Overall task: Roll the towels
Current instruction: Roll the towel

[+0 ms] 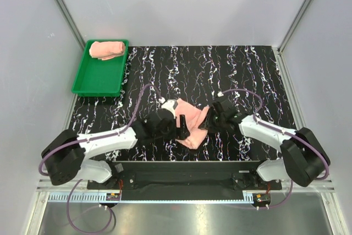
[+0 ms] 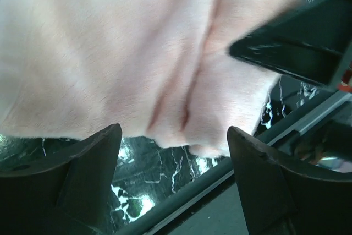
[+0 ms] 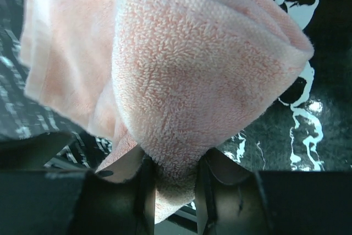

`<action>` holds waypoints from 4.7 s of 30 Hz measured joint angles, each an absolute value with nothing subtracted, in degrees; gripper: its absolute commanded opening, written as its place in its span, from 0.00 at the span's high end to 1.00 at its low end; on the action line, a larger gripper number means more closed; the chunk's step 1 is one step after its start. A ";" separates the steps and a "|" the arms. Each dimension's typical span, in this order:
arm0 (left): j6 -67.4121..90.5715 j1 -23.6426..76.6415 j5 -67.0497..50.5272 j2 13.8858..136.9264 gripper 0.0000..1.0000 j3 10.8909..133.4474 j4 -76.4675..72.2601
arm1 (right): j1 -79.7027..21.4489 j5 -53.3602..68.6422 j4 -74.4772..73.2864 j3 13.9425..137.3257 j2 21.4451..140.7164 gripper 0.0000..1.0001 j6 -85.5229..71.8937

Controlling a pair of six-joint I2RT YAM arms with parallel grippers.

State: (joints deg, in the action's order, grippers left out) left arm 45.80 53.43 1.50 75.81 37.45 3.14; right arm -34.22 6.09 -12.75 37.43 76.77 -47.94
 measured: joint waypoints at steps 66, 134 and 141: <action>26.44 79.90 33.98 89.23 0.79 48.64 4.43 | -17.91 7.62 -36.88 51.66 85.41 0.24 -33.26; 50.57 28.49 -41.25 98.02 0.57 35.59 -22.31 | -26.52 23.29 29.87 31.77 94.52 0.22 -48.40; 50.54 28.45 -40.69 98.63 0.39 35.24 -21.93 | -27.86 22.55 34.74 31.77 96.23 0.40 -49.54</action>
State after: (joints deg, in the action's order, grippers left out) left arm 50.54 28.45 -40.69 98.63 35.24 -21.93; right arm -27.86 22.55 34.74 31.77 96.23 -49.54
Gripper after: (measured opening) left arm 0.569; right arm 0.642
